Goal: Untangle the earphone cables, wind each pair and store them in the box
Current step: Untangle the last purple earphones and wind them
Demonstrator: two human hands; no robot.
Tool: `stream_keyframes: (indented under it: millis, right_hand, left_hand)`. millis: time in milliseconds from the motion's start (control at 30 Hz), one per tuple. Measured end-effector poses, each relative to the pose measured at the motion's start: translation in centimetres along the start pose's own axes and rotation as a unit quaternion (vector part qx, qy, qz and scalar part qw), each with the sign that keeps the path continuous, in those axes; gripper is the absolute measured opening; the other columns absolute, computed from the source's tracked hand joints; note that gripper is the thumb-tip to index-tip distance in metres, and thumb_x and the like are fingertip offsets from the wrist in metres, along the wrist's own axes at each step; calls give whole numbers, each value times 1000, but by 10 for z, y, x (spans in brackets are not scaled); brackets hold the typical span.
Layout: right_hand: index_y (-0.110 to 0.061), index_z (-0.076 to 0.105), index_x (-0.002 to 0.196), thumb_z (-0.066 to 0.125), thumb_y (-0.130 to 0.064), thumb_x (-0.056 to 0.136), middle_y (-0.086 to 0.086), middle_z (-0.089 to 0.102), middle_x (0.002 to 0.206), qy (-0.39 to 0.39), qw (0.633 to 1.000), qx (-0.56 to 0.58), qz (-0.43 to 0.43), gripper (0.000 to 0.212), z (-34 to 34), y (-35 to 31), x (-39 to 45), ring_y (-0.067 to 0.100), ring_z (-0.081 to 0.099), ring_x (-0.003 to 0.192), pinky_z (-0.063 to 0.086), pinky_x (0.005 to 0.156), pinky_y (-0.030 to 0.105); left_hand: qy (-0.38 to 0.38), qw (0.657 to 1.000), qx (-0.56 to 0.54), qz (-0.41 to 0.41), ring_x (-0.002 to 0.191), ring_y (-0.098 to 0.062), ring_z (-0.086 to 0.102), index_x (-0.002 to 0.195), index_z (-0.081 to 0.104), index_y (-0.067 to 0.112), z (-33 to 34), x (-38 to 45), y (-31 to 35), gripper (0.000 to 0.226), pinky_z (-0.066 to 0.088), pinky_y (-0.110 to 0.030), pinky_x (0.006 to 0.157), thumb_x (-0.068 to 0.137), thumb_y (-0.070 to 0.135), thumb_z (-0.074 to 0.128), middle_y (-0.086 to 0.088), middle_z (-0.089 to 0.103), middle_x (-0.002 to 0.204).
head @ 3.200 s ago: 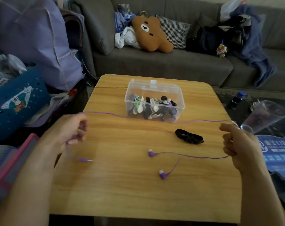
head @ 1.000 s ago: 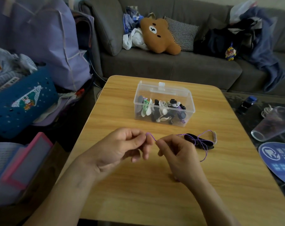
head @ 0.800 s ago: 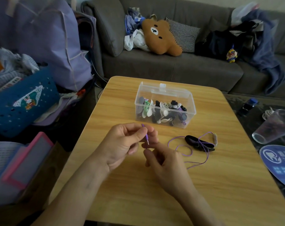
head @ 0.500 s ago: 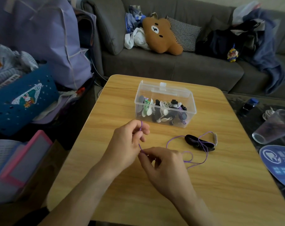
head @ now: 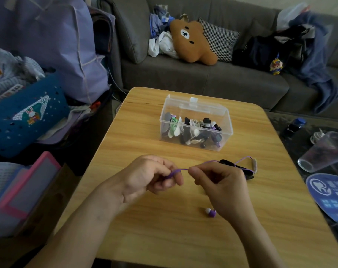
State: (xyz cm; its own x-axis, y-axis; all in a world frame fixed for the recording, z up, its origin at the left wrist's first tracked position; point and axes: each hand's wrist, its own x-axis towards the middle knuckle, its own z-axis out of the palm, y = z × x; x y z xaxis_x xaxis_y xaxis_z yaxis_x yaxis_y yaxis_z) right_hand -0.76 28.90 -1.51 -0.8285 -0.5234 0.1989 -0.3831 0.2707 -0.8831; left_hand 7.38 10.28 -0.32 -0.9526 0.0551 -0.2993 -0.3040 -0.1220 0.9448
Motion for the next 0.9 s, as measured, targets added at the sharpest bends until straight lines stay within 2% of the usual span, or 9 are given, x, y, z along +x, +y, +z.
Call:
stream_keyframes:
  millis: [133, 267, 367, 433, 533, 600, 700, 833, 900]
  right_hand:
    - [-27, 76, 75, 74, -26, 88, -4, 67, 60, -15, 1000, 17, 5, 14, 11, 0, -3, 2, 53, 52, 40, 53, 17]
    - [-26, 78, 85, 68, -28, 93, -5, 65, 59, -46, 999, 9, 0, 13, 26, -3, -11, 3, 52, 50, 38, 53, 15]
    - [-30, 77, 102, 66, -28, 94, -3, 64, 61, -68, 997, -19, -24, 14, 37, -3, -18, 11, 58, 53, 46, 56, 22]
    - [-30, 76, 109, 65, -27, 96, -4, 64, 64, -86, 996, -25, -22, 18, 39, -4, -19, 15, 59, 57, 48, 57, 23]
    - [-29, 75, 111, 63, -27, 97, -24, 61, 64, -125, 990, -58, -39, 19, 39, -3, -20, 13, 60, 61, 44, 60, 14]
    - [-27, 76, 108, 63, -29, 96, -33, 59, 67, -141, 984, -84, -73, 18, 37, -3, -22, 11, 61, 64, 44, 63, 13]
    - [-23, 76, 96, 64, -31, 95, -21, 59, 68, -138, 979, -92, -117, 14, 30, -5, -20, 8, 55, 60, 39, 59, 12]
    - [-17, 71, 78, 66, -34, 94, -4, 57, 63, -107, 978, -65, -168, 23, 21, -10, -19, 13, 49, 54, 40, 53, 25]
    - [-23, 75, 82, 74, -33, 88, -7, 58, 61, -93, 980, -36, -170, 12, 16, -10, -19, 12, 50, 51, 38, 50, 20]
  left_hand:
    - [32, 974, -224, -9, 52, -16, 33, 77, 70, 1, 1, 4, 4, 46, 13, -35, 57, 84, 39, 45, -7, 47, 61]
    - [94, 903, -412, 73, 62, -19, 53, 92, 70, 2, -4, 5, 6, 49, 30, -26, 53, 95, 41, 40, -9, 62, 76]
    - [159, 913, -347, 144, 88, -20, 69, 111, 67, 5, -5, 5, 6, 34, 38, -22, 55, 99, 25, 43, -12, 72, 101]
    - [186, 927, -277, 171, 98, -22, 71, 110, 67, 5, 0, 5, 7, 27, 38, -21, 54, 91, 16, 52, -13, 73, 107]
    - [191, 946, -166, 203, 103, -24, 71, 103, 71, 3, 8, 5, 4, 22, 38, -15, 52, 86, 12, 60, -13, 74, 107]
    - [202, 956, -52, 208, 100, -20, 72, 103, 73, 0, 11, 5, 0, 19, 45, -10, 62, 89, 8, 64, -11, 76, 101]
    - [180, 962, 117, 168, 95, -10, 72, 101, 75, 5, 10, 8, -9, 16, 49, -11, 76, 96, 7, 60, 0, 77, 96]
    - [94, 975, 174, 105, 77, -4, 64, 97, 72, 9, 8, 5, -9, 25, 45, -16, 68, 103, 7, 47, 4, 72, 83]
    - [73, 978, 177, 88, 69, -3, 56, 97, 70, 6, 7, 2, -6, 25, 42, -14, 64, 103, 8, 46, 1, 65, 77]
